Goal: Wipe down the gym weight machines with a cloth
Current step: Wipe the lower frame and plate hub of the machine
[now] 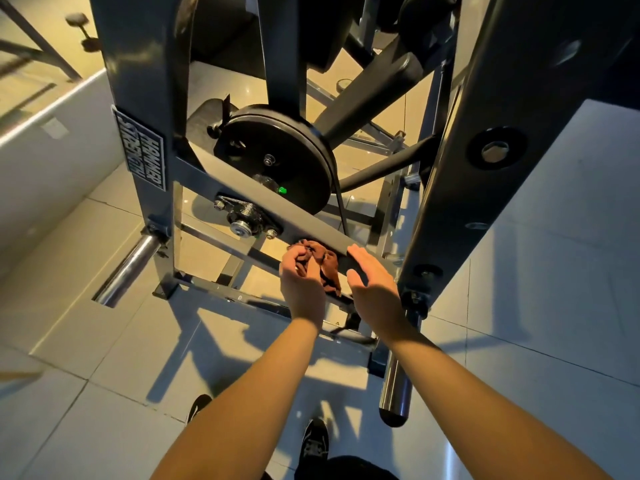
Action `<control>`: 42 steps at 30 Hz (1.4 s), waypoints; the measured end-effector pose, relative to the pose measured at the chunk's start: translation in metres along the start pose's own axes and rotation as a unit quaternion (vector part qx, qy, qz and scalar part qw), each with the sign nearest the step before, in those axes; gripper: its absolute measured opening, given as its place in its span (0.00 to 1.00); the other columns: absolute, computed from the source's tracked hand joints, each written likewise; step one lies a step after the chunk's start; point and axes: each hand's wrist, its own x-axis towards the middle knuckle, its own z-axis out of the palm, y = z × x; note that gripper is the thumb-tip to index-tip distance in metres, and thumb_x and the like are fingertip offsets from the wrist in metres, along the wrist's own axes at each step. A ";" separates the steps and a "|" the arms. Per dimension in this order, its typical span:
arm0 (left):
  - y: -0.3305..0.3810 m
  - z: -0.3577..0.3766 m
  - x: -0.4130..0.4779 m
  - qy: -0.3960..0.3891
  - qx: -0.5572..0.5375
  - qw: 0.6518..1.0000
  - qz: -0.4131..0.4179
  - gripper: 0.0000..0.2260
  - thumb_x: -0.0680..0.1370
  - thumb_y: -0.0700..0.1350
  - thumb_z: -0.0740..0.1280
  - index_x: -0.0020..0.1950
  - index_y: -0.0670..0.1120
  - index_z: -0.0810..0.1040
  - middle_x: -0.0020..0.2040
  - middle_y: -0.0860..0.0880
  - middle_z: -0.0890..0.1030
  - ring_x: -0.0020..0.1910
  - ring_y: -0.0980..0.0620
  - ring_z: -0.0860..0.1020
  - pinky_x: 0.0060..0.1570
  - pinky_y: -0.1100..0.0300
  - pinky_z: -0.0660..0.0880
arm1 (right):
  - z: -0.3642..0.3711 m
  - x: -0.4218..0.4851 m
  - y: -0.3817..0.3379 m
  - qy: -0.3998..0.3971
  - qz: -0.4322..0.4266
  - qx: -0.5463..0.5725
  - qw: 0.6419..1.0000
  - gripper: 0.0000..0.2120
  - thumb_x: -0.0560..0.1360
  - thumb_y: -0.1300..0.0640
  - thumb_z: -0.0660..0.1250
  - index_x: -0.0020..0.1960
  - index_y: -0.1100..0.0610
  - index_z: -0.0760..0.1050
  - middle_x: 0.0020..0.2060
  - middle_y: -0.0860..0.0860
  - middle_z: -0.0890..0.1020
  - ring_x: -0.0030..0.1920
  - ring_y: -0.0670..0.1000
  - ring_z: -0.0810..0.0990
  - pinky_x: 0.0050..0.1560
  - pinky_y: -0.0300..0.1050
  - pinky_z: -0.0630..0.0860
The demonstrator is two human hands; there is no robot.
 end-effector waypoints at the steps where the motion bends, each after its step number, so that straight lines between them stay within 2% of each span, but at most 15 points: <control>1: -0.003 0.003 -0.005 -0.019 0.021 1.000 0.002 0.12 0.76 0.36 0.64 0.50 0.53 0.78 0.49 0.48 0.82 0.48 0.56 0.80 0.49 0.55 0.81 | 0.000 0.000 0.005 -0.003 0.023 0.026 0.999 0.21 0.84 0.63 0.59 0.76 0.57 0.68 0.75 0.53 0.71 0.73 0.45 0.67 0.59 0.15 0.56; 6: -0.005 -0.004 -0.001 -0.072 0.074 0.995 0.000 0.10 0.74 0.41 0.65 0.50 0.55 0.78 0.54 0.46 0.80 0.53 0.51 0.79 0.55 0.45 0.80 | -0.001 -0.001 0.006 0.000 0.042 0.049 0.998 0.21 0.83 0.64 0.60 0.76 0.59 0.69 0.74 0.54 0.71 0.76 0.51 0.67 0.61 0.15 0.55; 8: 0.011 -0.012 0.008 -0.032 0.072 0.997 0.020 0.13 0.75 0.38 0.65 0.46 0.58 0.77 0.52 0.50 0.78 0.52 0.58 0.78 0.53 0.51 0.80 | 0.000 -0.001 0.005 0.001 0.048 0.046 0.998 0.21 0.82 0.64 0.61 0.75 0.58 0.70 0.74 0.53 0.72 0.76 0.51 0.67 0.60 0.14 0.53; 11: 0.022 -0.012 0.014 0.015 0.060 0.996 0.063 0.17 0.77 0.32 0.64 0.44 0.56 0.75 0.51 0.51 0.76 0.47 0.70 0.76 0.44 0.69 0.76 | -0.003 0.000 0.004 -0.016 0.067 0.073 0.995 0.20 0.83 0.64 0.60 0.75 0.56 0.71 0.75 0.51 0.70 0.77 0.50 0.65 0.59 0.13 0.52; 15: 0.001 0.007 -0.004 -0.025 0.149 0.982 0.115 0.09 0.77 0.32 0.64 0.50 0.46 0.76 0.56 0.49 0.71 0.51 0.64 0.74 0.49 0.74 0.71 | -0.006 -0.002 0.004 -0.021 0.076 0.112 0.991 0.20 0.83 0.64 0.59 0.74 0.56 0.70 0.74 0.50 0.71 0.75 0.47 0.67 0.58 0.13 0.56; 19: -0.019 0.023 -0.024 -0.116 0.186 0.962 0.162 0.08 0.76 0.33 0.66 0.52 0.42 0.80 0.56 0.45 0.74 0.51 0.62 0.73 0.53 0.75 0.70 | -0.013 -0.007 0.005 -0.015 0.118 0.214 0.970 0.17 0.83 0.66 0.59 0.68 0.50 0.72 0.59 0.41 0.78 0.57 0.33 0.78 0.51 0.24 0.72; 22: -0.015 0.015 -0.018 -0.142 0.189 0.958 0.164 0.08 0.77 0.33 0.66 0.53 0.44 0.80 0.56 0.44 0.76 0.52 0.64 0.72 0.56 0.71 0.72 | -0.016 -0.008 0.008 -0.017 0.123 0.214 0.969 0.18 0.83 0.65 0.59 0.68 0.49 0.72 0.61 0.43 0.79 0.61 0.39 0.77 0.54 0.25 0.73; 25: 0.002 -0.005 0.008 -0.063 0.176 0.968 0.164 0.10 0.77 0.33 0.66 0.48 0.49 0.77 0.50 0.49 0.76 0.51 0.57 0.74 0.57 0.59 0.75 | -0.014 -0.010 0.007 -0.030 0.119 0.165 0.979 0.21 0.83 0.63 0.59 0.75 0.52 0.69 0.73 0.48 0.72 0.72 0.44 0.68 0.69 0.32 0.65; 27: 0.004 -0.014 0.023 -0.027 0.174 0.974 0.144 0.10 0.77 0.32 0.65 0.49 0.47 0.77 0.50 0.49 0.77 0.51 0.54 0.74 0.56 0.65 0.73 | -0.011 -0.013 0.006 -0.042 0.118 0.152 0.980 0.22 0.83 0.62 0.59 0.76 0.52 0.68 0.77 0.48 0.67 0.77 0.47 0.63 0.76 0.42 0.60; 29: 0.000 -0.014 0.024 -0.021 0.190 0.974 0.118 0.10 0.77 0.33 0.64 0.53 0.46 0.78 0.55 0.46 0.78 0.51 0.60 0.74 0.53 0.76 0.69 | -0.008 -0.014 0.008 -0.040 0.112 0.141 0.983 0.22 0.83 0.62 0.58 0.76 0.52 0.68 0.78 0.48 0.65 0.79 0.48 0.61 0.79 0.48 0.59; 32: -0.015 -0.001 0.011 -0.031 0.193 0.977 0.087 0.09 0.78 0.32 0.63 0.55 0.43 0.76 0.56 0.43 0.74 0.49 0.69 0.72 0.49 0.74 0.73 | -0.006 -0.013 0.010 -0.034 0.111 0.134 0.984 0.22 0.82 0.61 0.58 0.76 0.52 0.68 0.78 0.49 0.65 0.79 0.49 0.61 0.79 0.52 0.59; 35: -0.026 0.005 0.001 -0.067 0.196 0.974 0.092 0.09 0.77 0.32 0.65 0.54 0.42 0.77 0.55 0.42 0.76 0.50 0.67 0.72 0.51 0.69 0.74 | -0.004 -0.014 0.010 -0.023 0.087 0.108 0.990 0.24 0.79 0.56 0.57 0.75 0.57 0.69 0.76 0.53 0.68 0.78 0.52 0.64 0.78 0.52 0.63; 37: -0.023 0.000 0.005 -0.078 0.192 0.974 0.095 0.09 0.76 0.34 0.66 0.52 0.46 0.78 0.55 0.43 0.78 0.52 0.67 0.72 0.52 0.72 0.71 | -0.003 -0.013 0.006 -0.004 0.078 0.072 0.994 0.22 0.80 0.59 0.59 0.74 0.59 0.70 0.75 0.55 0.71 0.76 0.54 0.67 0.77 0.48 0.65; 39: -0.013 -0.009 0.018 -0.036 0.165 0.983 0.077 0.08 0.77 0.35 0.65 0.50 0.47 0.79 0.56 0.43 0.78 0.52 0.68 0.74 0.50 0.76 0.71 | 0.001 -0.013 -0.001 0.019 0.040 0.026 0.999 0.21 0.80 0.60 0.58 0.71 0.65 0.73 0.71 0.61 0.74 0.73 0.61 0.72 0.73 0.55 0.70; 42: 0.004 -0.022 0.033 0.018 0.096 0.994 0.044 0.08 0.78 0.34 0.63 0.51 0.44 0.78 0.52 0.42 0.78 0.47 0.54 0.80 0.39 0.65 0.80 | 0.008 -0.011 -0.012 -0.015 0.022 0.006 1.000 0.24 0.83 0.51 0.55 0.72 0.64 0.72 0.72 0.62 0.72 0.73 0.62 0.71 0.72 0.56 0.69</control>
